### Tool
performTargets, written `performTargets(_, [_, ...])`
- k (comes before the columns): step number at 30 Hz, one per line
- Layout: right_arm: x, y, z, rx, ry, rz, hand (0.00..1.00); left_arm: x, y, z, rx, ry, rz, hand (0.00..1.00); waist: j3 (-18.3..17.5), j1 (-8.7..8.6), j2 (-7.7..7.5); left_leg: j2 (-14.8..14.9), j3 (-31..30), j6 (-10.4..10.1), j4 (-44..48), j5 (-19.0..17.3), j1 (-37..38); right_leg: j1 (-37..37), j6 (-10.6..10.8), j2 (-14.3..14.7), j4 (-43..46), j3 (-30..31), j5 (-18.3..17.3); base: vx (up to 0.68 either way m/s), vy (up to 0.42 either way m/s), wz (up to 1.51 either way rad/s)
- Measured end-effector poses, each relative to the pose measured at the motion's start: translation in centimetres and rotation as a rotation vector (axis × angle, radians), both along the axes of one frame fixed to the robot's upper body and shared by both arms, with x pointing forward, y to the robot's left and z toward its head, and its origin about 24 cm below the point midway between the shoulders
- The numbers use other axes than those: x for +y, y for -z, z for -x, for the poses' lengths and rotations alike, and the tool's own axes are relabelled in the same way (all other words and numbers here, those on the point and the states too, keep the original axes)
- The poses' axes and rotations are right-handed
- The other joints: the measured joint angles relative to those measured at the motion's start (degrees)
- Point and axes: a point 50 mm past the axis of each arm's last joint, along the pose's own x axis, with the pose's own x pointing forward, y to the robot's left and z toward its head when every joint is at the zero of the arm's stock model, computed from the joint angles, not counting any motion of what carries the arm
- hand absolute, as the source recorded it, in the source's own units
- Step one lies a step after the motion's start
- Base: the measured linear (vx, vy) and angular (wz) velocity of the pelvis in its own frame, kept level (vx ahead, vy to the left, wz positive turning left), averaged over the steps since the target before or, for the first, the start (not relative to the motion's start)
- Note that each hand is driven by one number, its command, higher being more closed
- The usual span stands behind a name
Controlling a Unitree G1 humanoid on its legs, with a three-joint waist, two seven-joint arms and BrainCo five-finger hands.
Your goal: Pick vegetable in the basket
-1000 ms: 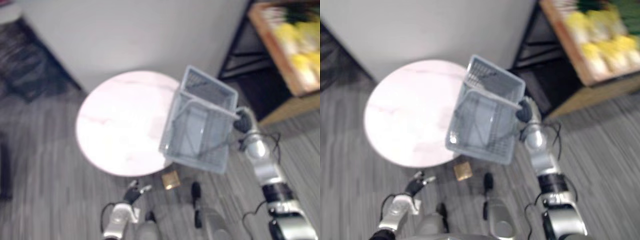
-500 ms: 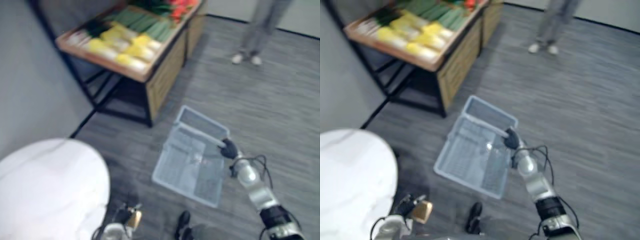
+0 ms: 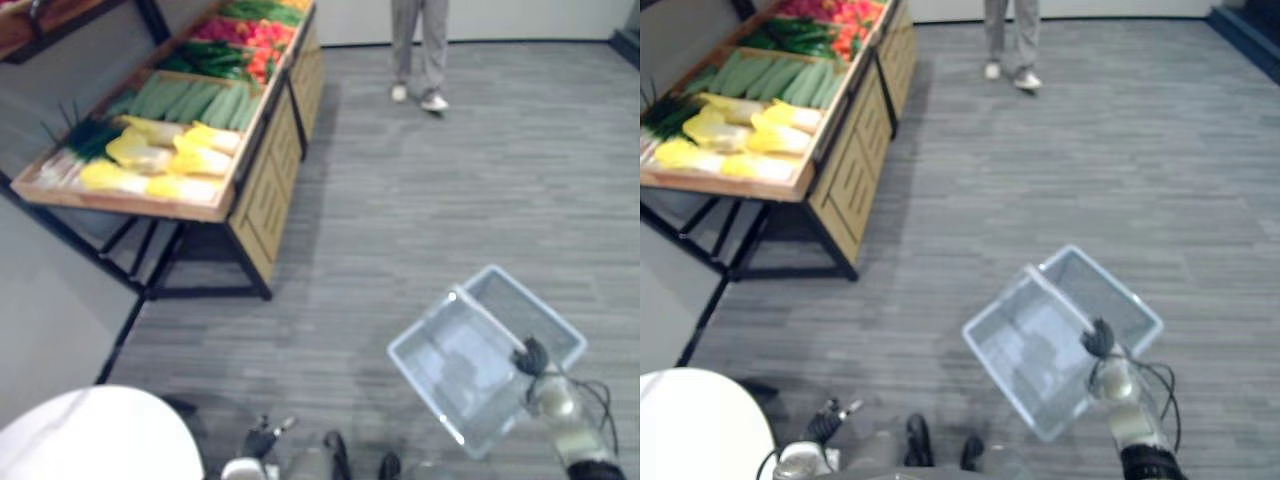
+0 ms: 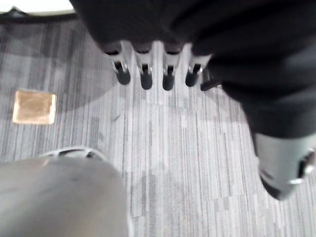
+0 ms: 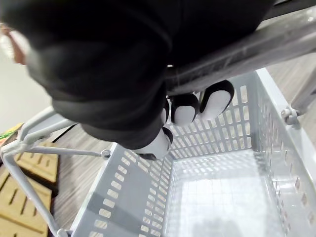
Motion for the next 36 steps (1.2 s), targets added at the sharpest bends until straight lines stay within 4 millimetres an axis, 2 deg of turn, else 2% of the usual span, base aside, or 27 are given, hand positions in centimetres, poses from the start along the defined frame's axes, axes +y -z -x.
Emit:
performTargets(1, [0.0,0.3,0.2,0.012,0.01,-0.007,1.0,0.0,0.0,0.0,0.004,0.009,-0.004,0.0,0.1,-0.08,-0.41,-0.6,-0.2,0.2,-1.1,-0.1,1.4,-2.6,0.9,-1.4,6.8,0.3,0.6,0.37,0.1,0.13])
performTargets(2, [0.2,1.0,0.7,0.036,0.03,-0.026,1.0,0.2,-0.1,-0.1,0.006,0.034,-0.021,0.0,-0.2,-1.34,0.15,-0.8,-1.4,1.2,-2.8,0.0,4.3,-7.1,1.7,-4.0,18.5,0.3,3.2,0.32,0.045,0.48])
performTargets(3, [-0.3,1.1,1.3,0.037,0.069,-0.025,1.0,0.0,-0.2,-0.7,-0.006,0.063,-0.03,0.0,-0.1,-2.65,-0.05,-0.8,-3.4,1.4,-3.0,-0.9,5.8,-8.9,-0.5,-5.3,22.1,0.5,1.8,0.35,0.021,0.64])
performTargets(4, [-0.7,1.0,1.5,0.035,0.083,-0.023,1.0,0.0,-0.4,-1.1,-0.018,0.068,-0.033,0.0,0.0,-2.85,-0.22,-0.6,-4.0,1.3,-3.2,-1.2,6.4,-9.6,-1.1,-6.0,21.8,0.6,1.2,0.36,-0.033,0.72])
performTargets(7, [-0.8,1.2,1.9,0.009,0.141,-0.066,1.0,-0.1,-1.2,-3.4,-0.075,0.08,-0.04,0.0,0.5,-4.72,0.77,2.7,-8.5,-1.2,-3.6,-2.6,7.7,-11.2,-0.3,-5.9,6.3,0.4,1.6,0.39,-0.127,0.67])
performTargets(9, [0.0,1.7,2.0,-0.005,0.164,-0.104,1.0,0.2,-1.7,-4.5,-0.103,0.088,-0.053,0.0,0.6,-5.13,0.88,5.3,-10.3,-3.5,-4.7,-3.7,9.0,-11.6,1.2,-5.1,-9.8,0.9,5.9,0.47,-0.256,0.46])
performTargets(10, [0.3,2.0,2.3,-0.012,0.192,-0.127,1.0,0.5,-2.0,-5.1,-0.114,0.093,-0.065,0.0,0.8,-5.26,-0.12,6.5,-11.8,-6.1,-5.9,-5.2,11.2,-11.9,2.6,-6.6,-22.9,2.9,12.2,0.51,-0.315,0.45])
performTargets(12, [0.2,2.2,2.8,-0.012,0.216,-0.14,1.0,0.8,-2.1,-5.2,-0.116,0.089,-0.072,0.0,1.1,-5.31,-0.92,7.3,-12.3,-7.8,-6.7,-7.2,13.8,-12.1,3.5,-8.1,-25.2,4.1,13.2,0.55,-0.414,0.48])
performTargets(13, [-0.5,2.4,3.8,-0.005,0.264,-0.145,1.0,0.9,-1.8,-4.7,-0.096,0.083,-0.068,0.0,0.4,-5.37,0.98,11.0,-13.2,-9.6,-7.5,-9.8,17.7,-13.0,4.1,-6.5,-18.4,3.9,19.5,0.61,-0.477,0.48])
performTargets(15, [-0.8,2.6,4.3,0.001,0.289,-0.15,1.0,0.6,-1.5,-4.2,-0.083,0.089,-0.057,0.0,-0.4,-5.2,2.51,13.4,-13.4,-10.9,-3.6,-8.5,17.3,-15.1,4.1,-5.0,-11.7,3.7,19.6,0.73,-0.541,0.21])
performTargets(16, [-0.7,2.7,4.4,0.01,0.289,-0.158,1.0,0.4,-1.3,-3.8,-0.077,0.07,-0.043,0.0,-0.3,-4.51,3.66,15.6,-13.5,-10.8,7.3,-6.2,13.4,-14.9,0.5,-3.4,-8.6,3.3,16.3,0.79,-0.598,-0.29])
performTargets(17, [-0.4,2.8,4.1,0.008,0.278,-0.164,1.0,0.3,-0.9,-2.8,-0.056,0.034,-0.023,0.0,0.0,-3.45,4.48,18.0,-13.9,-8.2,22.4,0.4,7.1,-12.2,-0.9,-1.4,-8.8,3.7,13.8,0.64,-0.48,-0.36])
performTargets(18, [-0.3,2.8,4.1,0.014,0.272,-0.162,1.0,0.1,-0.6,-2.3,-0.045,0.023,-0.013,0.0,0.8,-3.33,4.33,19.2,-15.0,-6.9,30.9,4.0,3.6,-9.8,-1.2,0.0,-9.9,3.6,12.9,0.63,-0.38,-0.43])
performTargets(19, [-0.1,3.1,4.2,0.033,0.263,-0.166,1.0,-0.2,-0.4,-1.6,-0.031,0.009,0.003,0.0,1.7,-2.46,5.18,18.9,-17.5,-7.6,45.7,2.2,-1.0,-3.7,-2.4,2.5,-12.7,4.5,11.9,0.59,-0.301,-0.6])
performTargets(20, [0.3,3.7,4.4,0.059,0.256,-0.178,1.0,-0.1,-0.1,-0.6,-0.011,0.001,0.003,0.0,2.1,-0.9,4.57,16.9,-17.6,-8.3,53.0,-0.4,-3.4,1.6,-3.3,3.6,-14.9,5.8,11.4,0.58,-0.272,-0.7])
performTargets(21, [0.5,3.8,4.5,0.062,0.253,-0.189,1.0,0.0,-0.1,-0.3,-0.007,-0.003,0.001,0.0,2.3,-0.32,4.06,15.7,-16.5,-8.5,53.8,-1.3,-4.6,3.7,-3.7,3.9,-15.8,6.6,10.9,0.56,-0.228,-0.64])
performTargets(23, [0.7,3.9,4.4,0.054,0.26,-0.213,1.0,0.1,-0.2,0.0,-0.014,-0.011,-0.001,0.0,2.4,0.82,2.85,13.2,-11.2,-8.0,49.3,-3.0,-9.6,8.4,-3.6,4.0,-19.0,7.6,9.2,0.51,-0.181,-0.25])
performTargets(25, [0.4,4.1,4.3,0.043,0.293,-0.246,1.0,0.6,-0.5,-0.3,-0.04,-0.062,0.009,0.0,2.8,1.22,1.94,11.8,-1.0,-7.4,35.7,-3.8,-13.2,12.8,-3.0,3.9,-23.1,6.9,8.5,0.65,-0.135,0.14])
performTargets(27, [-0.5,4.7,5.6,0.067,0.366,-0.263,1.0,0.2,-0.5,-0.6,-0.049,-0.067,0.021,0.0,2.5,0.54,1.57,8.9,16.7,-3.5,17.3,-1.0,-11.9,17.6,-2.0,3.3,-25.1,3.4,4.8,0.66,-0.055,0.71])
performTargets(28, [-0.7,5.0,6.2,0.083,0.384,-0.264,1.0,0.0,-0.5,-0.6,-0.049,-0.069,0.027,0.0,2.4,0.48,1.67,8.1,21.0,-1.8,14.0,0.1,-11.0,18.3,-1.6,3.3,-24.4,2.2,3.2,0.58,-0.016,0.83])
performTargets(29, [-0.8,5.6,7.0,0.122,0.405,-0.268,1.0,-0.3,-0.3,-0.3,-0.041,-0.071,0.037,0.0,1.7,0.55,2.06,7.1,25.9,2.3,10.7,1.7,-10.2,18.1,-0.7,3.7,-19.5,-0.1,-1.6,0.47,0.007,0.63])
performTargets(30, [-0.7,6.0,7.3,0.143,0.409,-0.275,1.0,-0.2,-0.2,-0.1,-0.035,-0.077,0.038,0.0,1.5,0.59,1.85,6.4,26.6,8.3,10.0,-0.9,-9.3,17.7,-0.1,3.5,-15.6,-1.5,-4.1,0.59,0.039,1.02])
performTargets(31, [0.4,7.1,7.9,0.191,0.425,-0.313,1.0,0.4,-0.3,-0.4,-0.036,-0.101,0.031,0.0,1.0,0.2,-0.19,3.2,24.1,11.2,9.1,-2.5,-8.1,14.6,2.1,-0.3,-3.6,-4.1,-7.3,0.59,0.043,1.16])
performTargets(32, [0.9,7.7,8.1,0.215,0.441,-0.337,1.0,0.4,-0.3,-0.4,-0.04,-0.109,0.029,0.0,0.9,0.17,-1.44,0.6,21.1,11.3,7.3,-4.0,-6.2,8.8,5.9,-3.8,13.1,-4.7,-4.8,0.57,0.04,1.32])
performTargets(33, [1.0,7.8,8.2,0.217,0.451,-0.347,1.0,0.6,-0.3,-0.4,-0.039,-0.109,0.024,0.0,0.9,-0.2,-1.6,-0.2,19.1,11.0,7.3,-4.7,-5.2,6.0,7.7,-5.3,21.1,-3.8,-0.9,0.58,-0.004,1.38])
performTargets(34, [1.2,8.1,8.2,0.214,0.485,-0.37,1.0,0.8,-0.2,-0.1,-0.024,-0.115,0.014,0.0,1.1,-0.99,-2.05,-1.4,15.3,9.9,7.4,-6.2,-2.6,2.0,8.0,-6.9,32.3,-1.0,-0.6,0.6,-0.066,1.58])
performTargets(36, [0.7,8.0,8.5,0.21,0.508,-0.362,1.0,0.9,0.0,0.6,-0.001,-0.127,0.006,0.0,1.4,-1.83,-1.52,-2.0,10.1,7.7,6.6,-7.0,2.8,-0.6,6.3,-9.3,35.7,0.0,-1.5,0.66,-0.152,1.64])
